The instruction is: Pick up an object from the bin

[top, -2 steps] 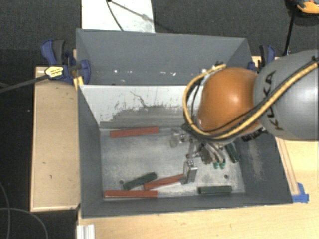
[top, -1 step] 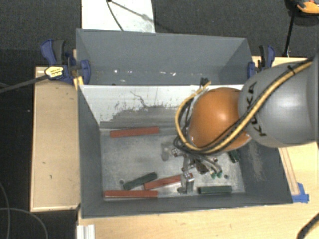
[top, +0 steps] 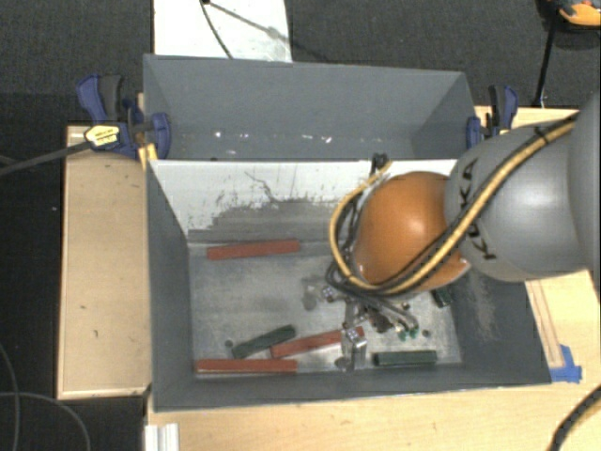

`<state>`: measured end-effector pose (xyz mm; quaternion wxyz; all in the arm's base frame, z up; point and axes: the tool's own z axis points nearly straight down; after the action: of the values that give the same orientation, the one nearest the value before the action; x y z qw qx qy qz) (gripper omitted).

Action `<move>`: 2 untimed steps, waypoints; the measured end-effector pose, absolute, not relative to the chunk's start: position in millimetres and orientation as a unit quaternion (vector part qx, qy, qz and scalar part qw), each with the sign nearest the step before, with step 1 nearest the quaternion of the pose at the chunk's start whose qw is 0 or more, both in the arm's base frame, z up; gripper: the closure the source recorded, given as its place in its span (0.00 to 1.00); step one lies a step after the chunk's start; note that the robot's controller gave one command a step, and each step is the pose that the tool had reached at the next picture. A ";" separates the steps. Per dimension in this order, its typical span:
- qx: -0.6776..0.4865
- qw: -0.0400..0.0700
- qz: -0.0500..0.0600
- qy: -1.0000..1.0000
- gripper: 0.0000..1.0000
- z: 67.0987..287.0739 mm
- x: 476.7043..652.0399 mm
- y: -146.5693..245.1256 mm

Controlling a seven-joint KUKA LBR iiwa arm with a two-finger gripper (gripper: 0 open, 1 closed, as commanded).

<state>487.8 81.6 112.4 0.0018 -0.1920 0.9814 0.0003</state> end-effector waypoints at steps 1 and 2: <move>-0.208 -0.005 0.001 0.978 0.00 138.5 488.4 49.9; -0.116 0.001 0.000 0.993 1.00 70.2 512.5 -7.0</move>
Offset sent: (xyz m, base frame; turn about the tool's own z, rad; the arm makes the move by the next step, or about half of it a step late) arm 0.0243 -0.0886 -0.0424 0.1502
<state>512.5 -7.0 70.2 0.0007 -0.1165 0.9932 0.0002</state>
